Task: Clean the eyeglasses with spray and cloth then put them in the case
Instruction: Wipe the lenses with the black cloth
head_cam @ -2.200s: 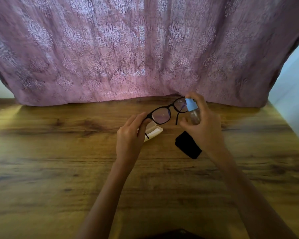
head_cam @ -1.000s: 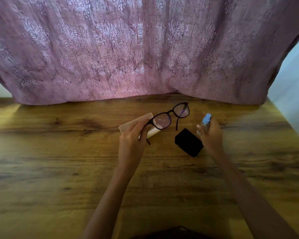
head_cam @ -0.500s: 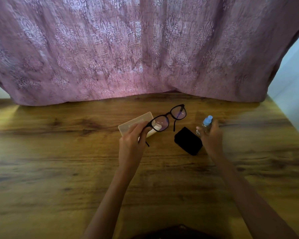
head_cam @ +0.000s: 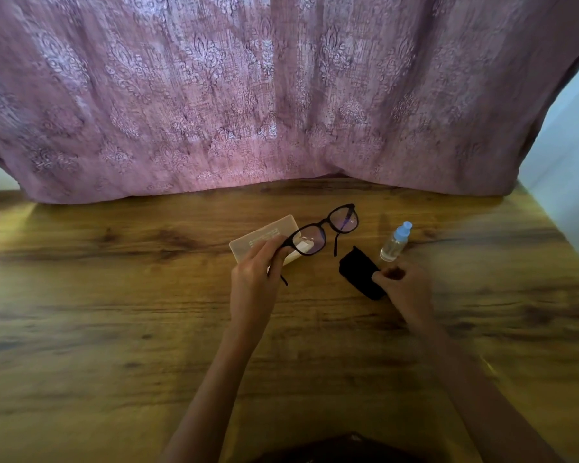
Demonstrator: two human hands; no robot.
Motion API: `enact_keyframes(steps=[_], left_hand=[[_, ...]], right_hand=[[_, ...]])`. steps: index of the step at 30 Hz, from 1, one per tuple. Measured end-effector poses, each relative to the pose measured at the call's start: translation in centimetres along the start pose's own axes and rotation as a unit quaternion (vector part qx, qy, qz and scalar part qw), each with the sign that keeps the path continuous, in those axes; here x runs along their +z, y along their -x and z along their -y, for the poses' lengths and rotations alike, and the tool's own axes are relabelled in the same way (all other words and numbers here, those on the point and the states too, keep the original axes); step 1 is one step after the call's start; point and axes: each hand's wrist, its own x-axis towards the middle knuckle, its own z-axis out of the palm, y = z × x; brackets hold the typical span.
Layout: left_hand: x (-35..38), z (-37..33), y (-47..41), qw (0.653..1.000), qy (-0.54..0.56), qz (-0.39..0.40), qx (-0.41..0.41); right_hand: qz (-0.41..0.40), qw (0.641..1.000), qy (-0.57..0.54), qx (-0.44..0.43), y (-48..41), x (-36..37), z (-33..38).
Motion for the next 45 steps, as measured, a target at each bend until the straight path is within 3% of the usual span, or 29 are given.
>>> enact_keyframes(steps=[5,11,13,17,21,24,27,32,45], left_hand=[[0.1,0.2,0.3,1.0,-0.002,0.007,-0.002],[0.1,0.3,0.4,1.0,0.0,0.015,-0.009],[0.1,0.2,0.5,1.0,0.004,0.016,-0.013],[0.1,0.1,0.4,1.0,0.006,0.015,-0.023],[0.2,0.2,0.5,0.999,0.006,0.02,-0.024],[0.2,0.3,0.6,0.999,0.006,0.027,-0.026],[0.0,0.1,0.6,0.999,0.015,0.031,-0.028],[-0.3,-0.5,0.5,0.998,0.022,0.054,-0.017],[-0.4,-0.3,0.4,0.996,0.015,0.078,0.034]], right_hand=[[0.054,0.994,-0.099,0.011,1.9,-0.8,3.1],[0.147,0.986,-0.075,0.002,3.1,-2.5,5.2],[0.154,0.983,-0.096,-0.025,3.5,-2.9,6.0],[0.149,0.947,-0.264,-0.104,4.4,-3.3,7.5],[0.121,0.925,-0.34,-0.116,5.3,-2.9,9.2],[0.069,0.954,-0.233,-0.173,5.5,-2.0,9.4],[0.019,0.956,-0.136,-0.258,5.7,-1.2,9.1],[-0.063,0.911,0.008,-0.407,5.6,-0.2,8.9],[-0.056,0.845,0.18,-0.501,6.6,1.2,8.2]])
